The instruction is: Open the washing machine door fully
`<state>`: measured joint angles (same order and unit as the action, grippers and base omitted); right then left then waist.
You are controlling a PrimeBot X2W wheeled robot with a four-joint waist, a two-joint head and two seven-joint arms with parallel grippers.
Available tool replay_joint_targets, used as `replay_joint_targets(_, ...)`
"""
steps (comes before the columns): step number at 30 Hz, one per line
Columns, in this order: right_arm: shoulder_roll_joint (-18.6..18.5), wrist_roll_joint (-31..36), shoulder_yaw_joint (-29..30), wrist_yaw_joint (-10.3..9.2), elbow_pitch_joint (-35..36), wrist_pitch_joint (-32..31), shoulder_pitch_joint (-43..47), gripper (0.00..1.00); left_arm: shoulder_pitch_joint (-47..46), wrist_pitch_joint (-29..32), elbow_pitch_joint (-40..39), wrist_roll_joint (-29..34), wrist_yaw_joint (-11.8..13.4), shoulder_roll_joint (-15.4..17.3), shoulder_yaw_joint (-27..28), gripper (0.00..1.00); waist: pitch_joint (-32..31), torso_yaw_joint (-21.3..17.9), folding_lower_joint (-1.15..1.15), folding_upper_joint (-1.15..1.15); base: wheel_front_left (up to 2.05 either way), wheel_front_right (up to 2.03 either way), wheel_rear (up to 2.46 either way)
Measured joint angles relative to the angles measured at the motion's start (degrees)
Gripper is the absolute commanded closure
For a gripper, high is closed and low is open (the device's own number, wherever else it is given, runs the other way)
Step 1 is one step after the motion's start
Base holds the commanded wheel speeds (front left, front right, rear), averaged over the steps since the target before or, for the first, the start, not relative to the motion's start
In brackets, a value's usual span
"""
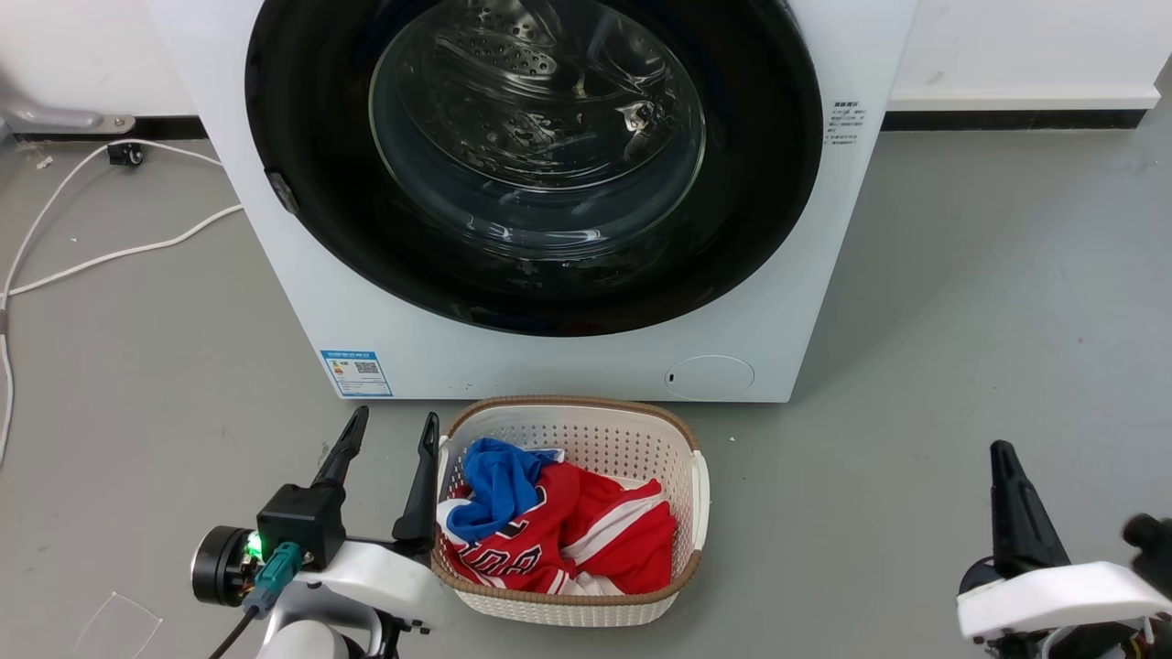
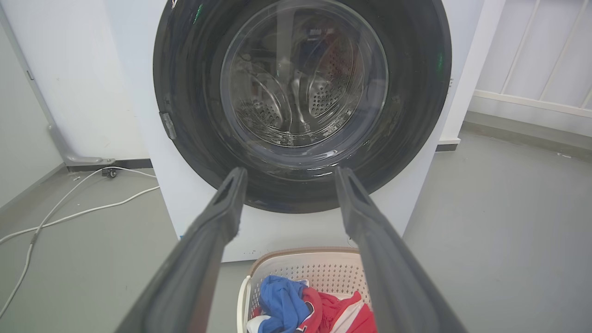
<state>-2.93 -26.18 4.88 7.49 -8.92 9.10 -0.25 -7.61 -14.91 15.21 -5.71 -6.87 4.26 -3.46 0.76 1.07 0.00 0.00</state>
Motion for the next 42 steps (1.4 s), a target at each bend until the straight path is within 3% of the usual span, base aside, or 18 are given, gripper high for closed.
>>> replay_joint_targets(5, 0.0, -27.1, -0.4, 0.0, -4.7, 0.7, -2.3, 1.0, -0.1, 0.0, 0.0, 0.0, -0.1, -0.3, 0.3, 0.0, 0.3, 0.1, 0.0, 0.0, 0.0, 0.0, 0.0)
replay_joint_targets(10, 0.1, -60.3, 0.0, -0.01, -6.7, -0.2, -5.5, 1.0, -0.1, 0.0, -0.3, 0.0, -0.2, -0.6, 0.4, 0.0, 0.8, 0.1, 0.0, 0.0, 0.0, 0.0, 0.0)
replay_joint_targets(15, -0.2, -75.2, 4.9, -0.01, -10.4, -2.9, -10.2, 1.0, -1.0, -0.1, -1.1, 0.0, -0.2, -0.8, 0.7, 0.0, 2.2, 0.1, 0.0, 0.0, 0.0, 0.0, 0.0)
replay_joint_targets(26, -10.9, -86.7, 6.2, -0.01, -26.9, -8.6, -31.3, 1.0, -4.7, -0.2, -3.7, 0.4, -0.3, -1.1, 0.4, 0.0, 8.0, 0.7, 0.0, 0.0, 0.0, 0.0, 0.0)
replay_joint_targets(34, -19.2, -84.4, -2.8, 0.0, -32.8, -14.5, -48.1, 1.0, -8.1, -0.2, -5.4, -0.2, -0.5, -1.2, -0.5, 0.0, 14.4, 2.1, 0.0, 0.0, 0.0, 0.0, 0.0)
replay_joint_targets(42, -21.6, -79.3, -15.3, -0.01, -41.4, -23.4, -63.2, 1.0, -10.9, -0.2, -6.6, -1.1, -0.5, -1.3, -1.6, 0.0, 19.9, 3.6, 0.01, 0.0, 0.0, 0.0, 0.0)
